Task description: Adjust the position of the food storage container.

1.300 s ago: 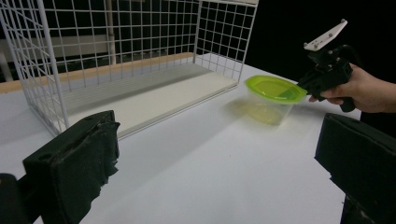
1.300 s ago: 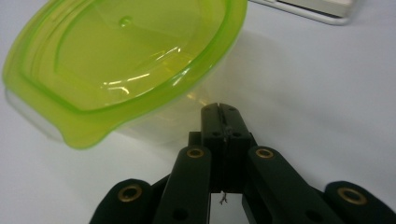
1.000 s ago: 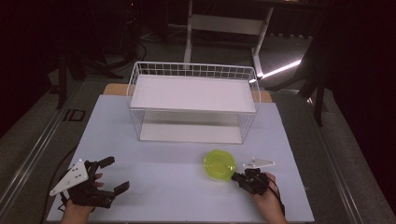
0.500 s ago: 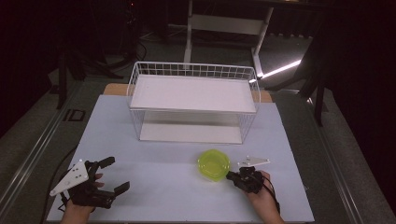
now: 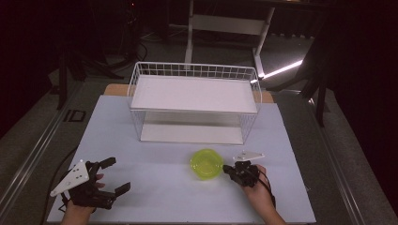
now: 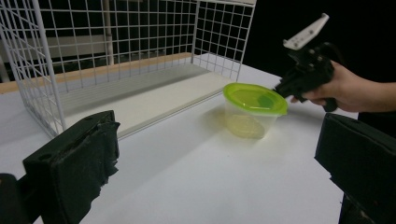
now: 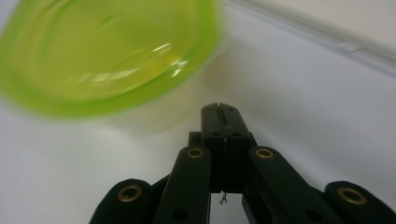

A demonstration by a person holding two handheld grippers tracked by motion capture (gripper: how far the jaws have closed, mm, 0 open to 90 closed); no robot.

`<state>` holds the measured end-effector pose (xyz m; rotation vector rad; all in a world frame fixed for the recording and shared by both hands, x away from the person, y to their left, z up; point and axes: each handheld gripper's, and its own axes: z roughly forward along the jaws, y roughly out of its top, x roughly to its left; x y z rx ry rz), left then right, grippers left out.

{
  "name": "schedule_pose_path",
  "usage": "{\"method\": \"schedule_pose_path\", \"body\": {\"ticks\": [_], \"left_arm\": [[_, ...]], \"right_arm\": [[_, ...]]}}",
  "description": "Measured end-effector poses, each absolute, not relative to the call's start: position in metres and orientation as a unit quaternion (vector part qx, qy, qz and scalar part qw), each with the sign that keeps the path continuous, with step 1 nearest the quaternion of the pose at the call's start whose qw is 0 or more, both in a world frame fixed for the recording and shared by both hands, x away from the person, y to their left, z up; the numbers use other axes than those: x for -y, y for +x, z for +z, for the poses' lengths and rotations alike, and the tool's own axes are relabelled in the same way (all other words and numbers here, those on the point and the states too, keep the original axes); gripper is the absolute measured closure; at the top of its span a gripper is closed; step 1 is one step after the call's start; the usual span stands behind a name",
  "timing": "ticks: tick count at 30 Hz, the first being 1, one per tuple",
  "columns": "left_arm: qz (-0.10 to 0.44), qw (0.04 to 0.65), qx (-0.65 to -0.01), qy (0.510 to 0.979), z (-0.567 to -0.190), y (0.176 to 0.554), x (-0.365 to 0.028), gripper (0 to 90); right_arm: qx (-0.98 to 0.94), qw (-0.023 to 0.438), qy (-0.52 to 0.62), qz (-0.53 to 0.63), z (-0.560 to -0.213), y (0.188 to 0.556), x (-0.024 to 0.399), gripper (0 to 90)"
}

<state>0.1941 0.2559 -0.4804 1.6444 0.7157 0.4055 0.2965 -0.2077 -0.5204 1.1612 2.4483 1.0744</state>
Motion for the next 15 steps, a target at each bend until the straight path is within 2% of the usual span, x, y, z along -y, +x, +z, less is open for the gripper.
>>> {"method": "schedule_pose_path", "body": {"ticks": [4, 15], "left_arm": [[0.176, 0.606, -0.308, 0.713, -0.480, 0.194, -0.255, 0.4], [0.178, 0.603, -0.305, 0.716, -0.480, 0.194, -0.254, 0.4]], "right_arm": [[-0.833, 0.113, 0.403, 0.362, -0.522, 0.312, 0.203, 90.0], [-0.848, 0.082, 0.381, 0.359, -0.527, 0.284, 0.178, 90.0]]}}
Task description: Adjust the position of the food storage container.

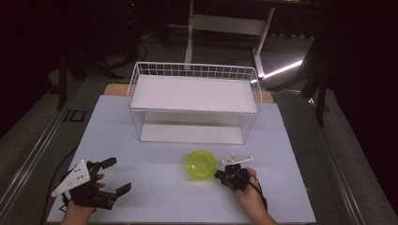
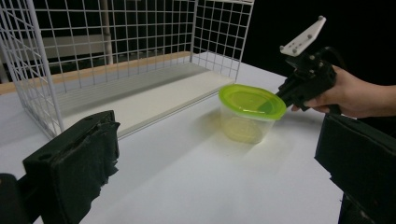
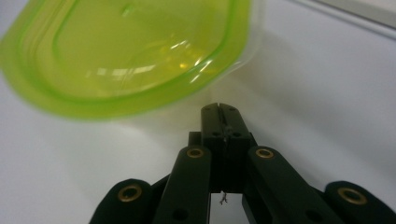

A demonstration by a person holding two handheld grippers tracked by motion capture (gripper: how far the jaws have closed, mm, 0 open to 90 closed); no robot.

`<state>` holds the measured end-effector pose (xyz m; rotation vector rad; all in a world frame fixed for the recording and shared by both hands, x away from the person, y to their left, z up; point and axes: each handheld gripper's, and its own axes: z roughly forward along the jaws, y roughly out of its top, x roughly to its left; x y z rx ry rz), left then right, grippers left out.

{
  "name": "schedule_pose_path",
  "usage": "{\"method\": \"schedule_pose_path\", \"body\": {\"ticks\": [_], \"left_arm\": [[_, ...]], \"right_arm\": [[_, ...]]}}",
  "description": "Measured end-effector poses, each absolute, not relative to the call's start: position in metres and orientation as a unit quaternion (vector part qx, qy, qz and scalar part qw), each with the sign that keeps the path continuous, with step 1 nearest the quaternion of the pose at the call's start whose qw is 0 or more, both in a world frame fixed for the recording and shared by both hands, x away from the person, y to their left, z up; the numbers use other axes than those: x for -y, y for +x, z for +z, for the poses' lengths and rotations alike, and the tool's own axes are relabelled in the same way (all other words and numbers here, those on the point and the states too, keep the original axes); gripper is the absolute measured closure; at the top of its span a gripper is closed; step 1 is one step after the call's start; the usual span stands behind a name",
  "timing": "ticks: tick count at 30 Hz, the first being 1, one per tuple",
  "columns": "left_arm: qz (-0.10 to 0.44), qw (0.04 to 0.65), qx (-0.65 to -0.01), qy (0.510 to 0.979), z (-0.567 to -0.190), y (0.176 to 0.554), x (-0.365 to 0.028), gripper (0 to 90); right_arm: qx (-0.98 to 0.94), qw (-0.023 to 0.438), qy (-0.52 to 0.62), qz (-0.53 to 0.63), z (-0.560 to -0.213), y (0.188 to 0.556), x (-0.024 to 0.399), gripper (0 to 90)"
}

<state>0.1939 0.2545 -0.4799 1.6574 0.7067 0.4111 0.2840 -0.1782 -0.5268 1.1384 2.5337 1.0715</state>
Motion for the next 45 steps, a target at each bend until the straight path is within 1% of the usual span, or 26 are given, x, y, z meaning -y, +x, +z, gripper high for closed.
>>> {"method": "schedule_pose_path", "body": {"ticks": [5, 9, 10, 14, 15, 18, 22, 37, 45], "left_arm": [[0.176, 0.602, -0.307, 0.716, -0.480, 0.194, -0.254, 0.4], [0.175, 0.602, -0.306, 0.716, -0.481, 0.195, -0.254, 0.4], [0.174, 0.603, -0.307, 0.715, -0.481, 0.195, -0.254, 0.4], [0.174, 0.603, -0.307, 0.715, -0.481, 0.195, -0.255, 0.4], [0.174, 0.603, -0.307, 0.715, -0.481, 0.195, -0.255, 0.4], [0.173, 0.602, -0.306, 0.717, -0.481, 0.195, -0.254, 0.4], [0.172, 0.601, -0.306, 0.718, -0.481, 0.195, -0.254, 0.4], [0.169, 0.604, -0.306, 0.716, -0.482, 0.195, -0.252, 0.4], [0.165, 0.603, -0.303, 0.720, -0.482, 0.196, -0.251, 0.4]], "right_arm": [[-0.855, 0.066, 0.363, 0.365, -0.527, 0.276, 0.165, 90.0], [-0.853, 0.059, 0.361, 0.373, -0.526, 0.277, 0.159, 90.0], [-0.850, 0.049, 0.361, 0.380, -0.527, 0.278, 0.155, 90.0], [-0.858, 0.048, 0.342, 0.380, -0.527, 0.277, 0.146, 90.0], [-0.860, 0.054, 0.341, 0.376, -0.527, 0.277, 0.146, 90.0], [-0.854, 0.065, 0.357, 0.373, -0.525, 0.284, 0.151, 90.0], [-0.845, 0.064, 0.370, 0.380, -0.524, 0.290, 0.155, 90.0], [-0.843, 0.036, 0.369, 0.390, -0.525, 0.294, 0.135, 90.0], [-0.838, 0.028, 0.385, 0.387, -0.532, 0.305, 0.124, 90.0]]}}
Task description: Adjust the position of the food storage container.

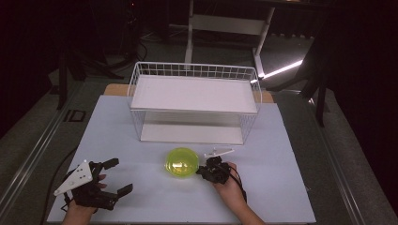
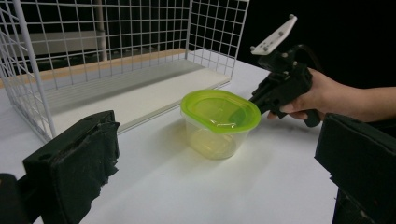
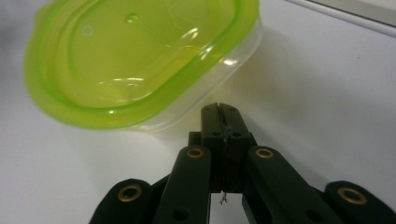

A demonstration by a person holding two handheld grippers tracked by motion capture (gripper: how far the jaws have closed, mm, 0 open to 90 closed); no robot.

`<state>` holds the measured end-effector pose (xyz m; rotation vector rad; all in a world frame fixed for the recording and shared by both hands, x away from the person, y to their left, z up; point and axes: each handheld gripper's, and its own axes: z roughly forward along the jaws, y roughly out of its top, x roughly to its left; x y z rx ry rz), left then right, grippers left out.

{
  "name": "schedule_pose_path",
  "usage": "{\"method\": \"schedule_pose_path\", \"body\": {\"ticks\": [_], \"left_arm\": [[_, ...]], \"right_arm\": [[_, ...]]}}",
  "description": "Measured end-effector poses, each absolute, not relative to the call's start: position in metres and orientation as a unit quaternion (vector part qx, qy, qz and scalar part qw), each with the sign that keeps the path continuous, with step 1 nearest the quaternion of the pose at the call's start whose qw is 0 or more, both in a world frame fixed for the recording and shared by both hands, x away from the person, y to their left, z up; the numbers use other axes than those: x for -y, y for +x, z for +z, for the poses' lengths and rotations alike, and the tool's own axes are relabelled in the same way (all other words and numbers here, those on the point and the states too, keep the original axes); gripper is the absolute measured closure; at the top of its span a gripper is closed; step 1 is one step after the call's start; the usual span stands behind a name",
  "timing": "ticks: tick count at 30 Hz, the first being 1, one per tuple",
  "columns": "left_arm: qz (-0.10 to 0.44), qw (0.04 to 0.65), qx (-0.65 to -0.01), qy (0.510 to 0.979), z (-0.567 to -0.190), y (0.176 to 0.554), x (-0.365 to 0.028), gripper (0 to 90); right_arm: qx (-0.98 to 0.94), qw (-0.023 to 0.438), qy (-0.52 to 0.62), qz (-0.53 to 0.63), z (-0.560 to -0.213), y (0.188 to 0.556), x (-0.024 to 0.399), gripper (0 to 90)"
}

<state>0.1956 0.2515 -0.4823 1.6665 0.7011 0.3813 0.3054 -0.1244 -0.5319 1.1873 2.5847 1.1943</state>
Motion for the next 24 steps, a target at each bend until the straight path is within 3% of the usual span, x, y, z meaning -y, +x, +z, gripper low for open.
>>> {"method": "schedule_pose_path", "body": {"ticks": [7, 17, 20, 21, 22, 24], "left_arm": [[0.163, 0.599, -0.300, 0.724, -0.483, 0.196, -0.251, 0.4], [0.169, 0.592, -0.274, 0.739, -0.484, 0.196, -0.244, 0.4], [0.172, 0.585, -0.268, 0.746, -0.484, 0.196, -0.242, 0.4], [0.172, 0.587, -0.266, 0.745, -0.484, 0.196, -0.241, 0.4], [0.174, 0.589, -0.264, 0.743, -0.485, 0.196, -0.240, 0.4], [0.173, 0.582, -0.268, 0.748, -0.484, 0.196, -0.237, 0.4]], "right_arm": [[-0.832, 0.022, 0.389, 0.395, -0.533, 0.311, 0.119, 90.0], [-0.840, 0.049, 0.375, 0.389, -0.527, 0.304, 0.126, 89.1], [-0.841, 0.057, 0.370, 0.391, -0.523, 0.299, 0.132, 83.5], [-0.841, 0.065, 0.363, 0.397, -0.519, 0.294, 0.138, 76.0], [-0.841, 0.065, 0.363, 0.397, -0.519, 0.294, 0.138, 76.0], [-0.836, 0.066, 0.357, 0.411, -0.512, 0.288, 0.146, 65.8]]}}
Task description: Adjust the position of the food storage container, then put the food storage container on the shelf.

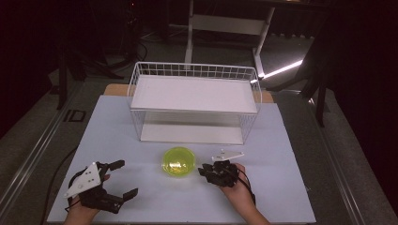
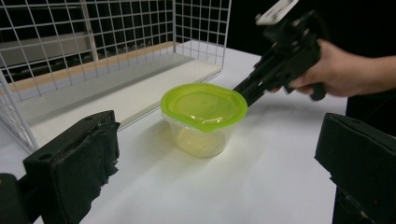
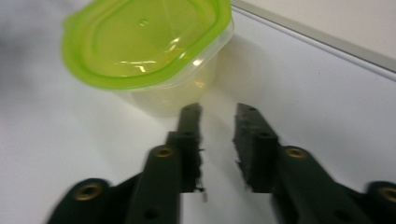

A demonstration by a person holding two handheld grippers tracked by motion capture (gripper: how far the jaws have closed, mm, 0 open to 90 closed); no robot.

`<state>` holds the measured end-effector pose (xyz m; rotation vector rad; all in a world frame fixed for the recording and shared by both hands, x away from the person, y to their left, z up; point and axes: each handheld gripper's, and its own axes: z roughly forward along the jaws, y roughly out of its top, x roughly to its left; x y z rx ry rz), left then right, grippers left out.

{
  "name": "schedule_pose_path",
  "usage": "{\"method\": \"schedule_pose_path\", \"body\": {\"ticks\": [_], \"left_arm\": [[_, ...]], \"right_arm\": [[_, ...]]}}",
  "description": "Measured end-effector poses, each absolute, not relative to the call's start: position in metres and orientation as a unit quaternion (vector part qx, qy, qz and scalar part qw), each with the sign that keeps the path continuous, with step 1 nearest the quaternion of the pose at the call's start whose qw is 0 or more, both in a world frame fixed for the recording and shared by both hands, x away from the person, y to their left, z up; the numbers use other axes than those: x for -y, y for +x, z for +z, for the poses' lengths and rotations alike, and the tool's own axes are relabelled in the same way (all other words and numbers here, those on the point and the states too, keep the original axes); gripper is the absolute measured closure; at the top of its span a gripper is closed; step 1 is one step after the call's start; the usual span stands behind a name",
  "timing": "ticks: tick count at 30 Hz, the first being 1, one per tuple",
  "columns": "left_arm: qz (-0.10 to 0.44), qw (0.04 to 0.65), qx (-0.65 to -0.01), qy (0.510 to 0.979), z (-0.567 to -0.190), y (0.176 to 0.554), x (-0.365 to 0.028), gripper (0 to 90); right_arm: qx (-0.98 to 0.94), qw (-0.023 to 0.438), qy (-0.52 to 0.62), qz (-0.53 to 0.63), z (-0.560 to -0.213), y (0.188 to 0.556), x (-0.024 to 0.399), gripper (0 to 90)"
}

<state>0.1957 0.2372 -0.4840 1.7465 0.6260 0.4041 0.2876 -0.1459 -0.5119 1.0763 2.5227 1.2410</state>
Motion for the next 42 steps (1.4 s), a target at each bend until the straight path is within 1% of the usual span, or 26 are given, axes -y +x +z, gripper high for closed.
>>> {"method": "schedule_pose_path", "body": {"ticks": [2, 3, 4, 5, 6, 7, 8, 10, 12, 13, 16, 17, 20, 24, 29, 32, 35, 36, 38, 39, 40, 42], "left_arm": [[0.167, 0.586, -0.271, 0.746, -0.484, 0.196, -0.237, 0.4], [0.146, 0.590, -0.278, 0.744, -0.483, 0.199, -0.237, 0.4], [0.146, 0.590, -0.278, 0.744, -0.483, 0.199, -0.237, 0.4], [0.138, 0.592, -0.283, 0.742, -0.483, 0.200, -0.236, 0.4], [0.130, 0.592, -0.287, 0.742, -0.481, 0.202, -0.233, 0.4], [0.130, 0.592, -0.287, 0.742, -0.481, 0.202, -0.233, 0.4], [0.128, 0.591, -0.288, 0.743, -0.480, 0.202, -0.233, 0.4], [0.122, 0.581, -0.285, 0.752, -0.475, 0.204, -0.229, 0.4], [0.108, 0.574, -0.283, 0.761, -0.469, 0.206, -0.226, 0.4], [0.108, 0.572, -0.281, 0.763, -0.467, 0.207, -0.225, 0.4], [0.106, 0.565, -0.280, 0.769, -0.462, 0.210, -0.220, 0.4], [0.101, 0.566, -0.282, 0.768, -0.460, 0.213, -0.219, 0.4], [0.089, 0.566, -0.292, 0.766, -0.458, 0.220, -0.215, 0.4], [0.082, 0.559, -0.303, 0.767, -0.455, 0.231, -0.209, 0.4], [0.077, 0.561, -0.314, 0.762, -0.451, 0.243, -0.201, 0.4], [0.071, 0.558, -0.320, 0.762, -0.450, 0.251, -0.192, 0.4], [0.061, 0.553, -0.330, 0.763, -0.451, 0.260, -0.185, 0.4], [0.063, 0.552, -0.338, 0.760, -0.452, 0.263, -0.183, 0.4], [0.056, 0.548, -0.347, 0.759, -0.455, 0.269, -0.180, 0.4], [0.058, 0.540, -0.357, 0.760, -0.458, 0.273, -0.178, 0.4], [0.055, 0.539, -0.358, 0.760, -0.460, 0.275, -0.177, 0.4], [0.061, 0.526, -0.367, 0.765, -0.465, 0.278, -0.174, 0.4]], "right_arm": [[-0.832, 0.065, 0.356, 0.420, -0.507, 0.284, 0.151, 56.4], [-0.831, 0.069, 0.354, 0.424, -0.505, 0.282, 0.152, 51.8], [-0.831, 0.069, 0.354, 0.424, -0.505, 0.282, 0.152, 51.8], [-0.828, 0.070, 0.350, 0.432, -0.500, 0.280, 0.155, 41.4], [-0.826, 0.072, 0.347, 0.438, -0.497, 0.278, 0.156, 36.3], [-0.826, 0.072, 0.347, 0.438, -0.497, 0.278, 0.156, 36.3], [-0.826, 0.057, 0.338, 0.447, -0.493, 0.277, 0.156, 26.5], [-0.828, 0.061, 0.328, 0.451, -0.491, 0.274, 0.156, 22.0], [-0.827, 0.053, 0.321, 0.459, -0.488, 0.273, 0.154, 17.7], [-0.829, 0.064, 0.316, 0.457, -0.486, 0.271, 0.153, 17.6], [-0.821, 0.073, 0.317, 0.470, -0.480, 0.271, 0.152, 17.9], [-0.821, 0.081, 0.309, 0.473, -0.477, 0.272, 0.151, 19.4], [-0.818, 0.089, 0.297, 0.484, -0.471, 0.274, 0.149, 21.9], [-0.816, 0.075, 0.289, 0.494, -0.466, 0.278, 0.146, 23.1], [-0.817, 0.098, 0.292, 0.487, -0.462, 0.277, 0.141, 23.1], [-0.808, 0.093, 0.309, 0.493, -0.461, 0.282, 0.141, 20.8], [-0.802, 0.066, 0.336, 0.490, -0.464, 0.289, 0.139, 22.4], [-0.800, 0.051, 0.347, 0.487, -0.466, 0.293, 0.137, 22.5], [-0.796, 0.041, 0.357, 0.488, -0.469, 0.298, 0.134, 22.4], [-0.794, 0.034, 0.360, 0.489, -0.470, 0.300, 0.133, 21.9], [-0.790, 0.026, 0.362, 0.495, -0.473, 0.303, 0.131, 19.2], [-0.790, 0.020, 0.362, 0.494, -0.477, 0.306, 0.128, 19.2]]}}
